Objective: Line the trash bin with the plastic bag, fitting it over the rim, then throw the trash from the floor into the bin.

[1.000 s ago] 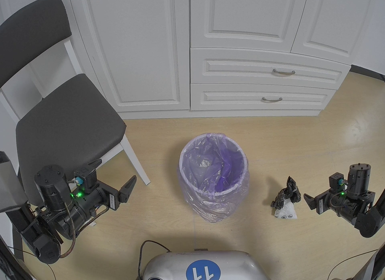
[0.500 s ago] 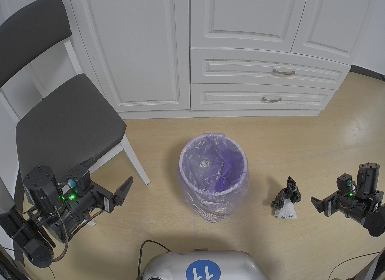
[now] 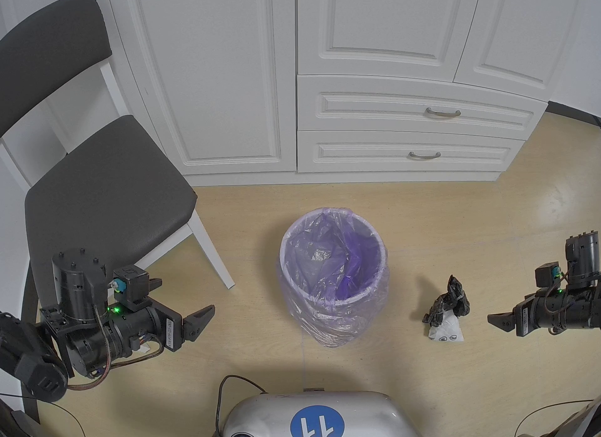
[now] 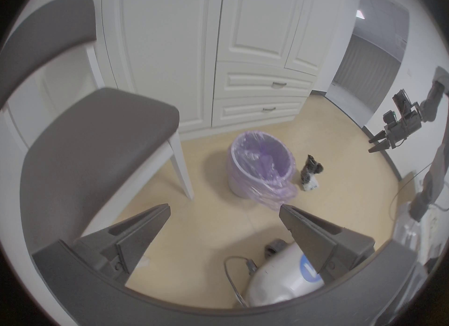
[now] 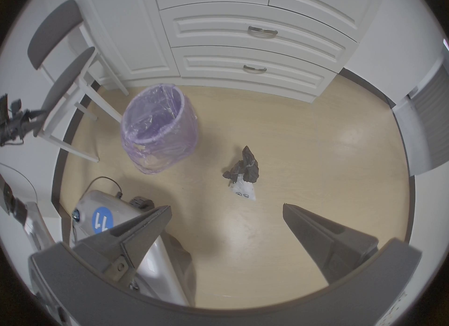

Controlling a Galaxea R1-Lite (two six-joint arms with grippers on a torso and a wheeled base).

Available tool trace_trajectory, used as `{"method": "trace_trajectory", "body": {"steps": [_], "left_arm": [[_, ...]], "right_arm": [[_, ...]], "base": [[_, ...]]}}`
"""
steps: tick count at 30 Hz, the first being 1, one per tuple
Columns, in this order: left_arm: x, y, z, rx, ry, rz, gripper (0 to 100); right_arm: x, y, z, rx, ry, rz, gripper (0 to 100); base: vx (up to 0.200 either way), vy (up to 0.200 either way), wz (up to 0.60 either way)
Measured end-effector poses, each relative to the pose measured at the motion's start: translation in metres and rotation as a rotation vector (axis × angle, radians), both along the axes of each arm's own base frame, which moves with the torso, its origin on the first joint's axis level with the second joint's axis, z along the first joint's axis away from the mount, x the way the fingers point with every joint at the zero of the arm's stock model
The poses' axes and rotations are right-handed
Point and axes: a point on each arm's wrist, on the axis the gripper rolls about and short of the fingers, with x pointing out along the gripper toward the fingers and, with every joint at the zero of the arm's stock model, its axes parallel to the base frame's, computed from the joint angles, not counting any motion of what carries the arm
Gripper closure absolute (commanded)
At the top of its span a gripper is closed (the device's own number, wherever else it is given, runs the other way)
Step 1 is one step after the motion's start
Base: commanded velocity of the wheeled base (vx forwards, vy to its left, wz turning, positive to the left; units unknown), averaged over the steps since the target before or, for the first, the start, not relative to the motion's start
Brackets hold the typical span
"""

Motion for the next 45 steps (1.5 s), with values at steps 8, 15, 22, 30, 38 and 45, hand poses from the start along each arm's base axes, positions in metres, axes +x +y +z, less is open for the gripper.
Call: {"method": "trace_trajectory", "body": {"steps": [8, 15, 22, 30, 38, 45], "left_arm": [[-0.012, 0.000, 0.026, -0.068, 0.207, -0.006, 0], [-0.017, 0.000, 0.059, -0.172, 0.133, -0.018, 0], [-0.021, 0.003, 0.071, -0.187, 0.072, 0.009, 0], [-0.025, 0.007, 0.076, -0.130, 0.007, 0.037, 0], [-0.025, 0.007, 0.074, -0.131, -0.001, 0.038, 0], [-0.022, 0.006, 0.073, -0.133, -0.006, 0.041, 0]], "right_arm": [[0.001, -0.003, 0.024, 0.092, 0.005, -0.028, 0], [0.011, -0.005, 0.047, 0.150, -0.029, -0.064, 0], [0.046, -0.005, 0.063, 0.140, -0.069, -0.080, 0], [0.081, -0.006, 0.054, 0.138, -0.039, -0.084, 0], [0.089, -0.007, 0.040, 0.136, 0.009, -0.090, 0], [0.098, -0.012, 0.024, 0.134, 0.059, -0.111, 0]], "base": [[0.000, 0.000, 0.00], [0.000, 0.000, 0.00], [0.000, 0.000, 0.00], [0.000, 0.000, 0.00], [0.000, 0.000, 0.00], [0.000, 0.000, 0.00]]}}
